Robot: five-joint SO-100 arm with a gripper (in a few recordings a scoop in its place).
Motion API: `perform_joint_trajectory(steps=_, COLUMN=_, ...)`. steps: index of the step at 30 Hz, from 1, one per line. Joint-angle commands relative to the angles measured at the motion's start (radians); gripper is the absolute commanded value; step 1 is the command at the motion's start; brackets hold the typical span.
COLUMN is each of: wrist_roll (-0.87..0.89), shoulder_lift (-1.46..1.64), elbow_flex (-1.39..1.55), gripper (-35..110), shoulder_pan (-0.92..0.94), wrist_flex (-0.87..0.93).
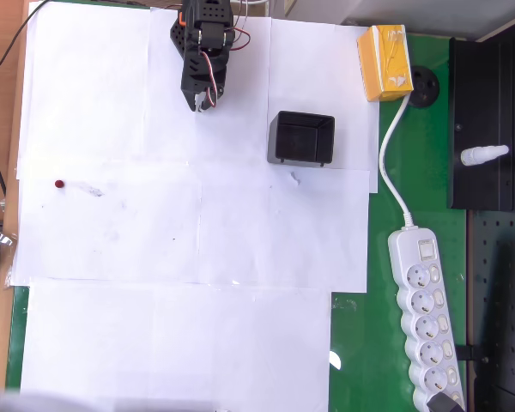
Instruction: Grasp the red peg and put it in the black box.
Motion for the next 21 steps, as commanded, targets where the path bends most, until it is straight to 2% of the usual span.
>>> perform_joint_trajectory(steps=1, wrist_roll=-0.064, shoulder_lift=-0.095, elbow_flex=-0.118, gripper=0, shoulder_pan=0.021, wrist_flex=0.060)
perform_joint_trajectory(steps=4, wrist_roll=-0.069, shoulder_lift=-0.095, elbow_flex=-0.118, gripper=0, shoulder_pan=0.043, wrist_flex=0.034)
perform_joint_trajectory(steps=6, wrist_roll=-0.141, shoulder_lift=-0.095, elbow_flex=-0.118, gripper=0, shoulder_pan=0.118, wrist_flex=0.043)
perform_joint_trajectory(steps=7, wrist_roll=-0.106, shoulder_lift=-0.091, elbow_flex=-0.118, gripper=0, shoulder_pan=0.130, wrist_flex=-0.021)
perform_joint_trajectory(steps=10, wrist_roll=-0.037, shoulder_lift=0.133, elbow_flex=-0.118, gripper=0, shoulder_pan=0.206, wrist_flex=-0.360)
perform_joint_trajectory(steps=14, wrist_roll=-0.126, shoulder_lift=0.256, elbow_flex=-0.118, gripper=0, shoulder_pan=0.293, wrist_flex=-0.543)
perform_joint_trajectory(steps=21, wrist_roll=-0.115, shoulder_lift=0.772, elbow_flex=-0.107, gripper=0, shoulder_pan=0.377, wrist_flex=-1.285)
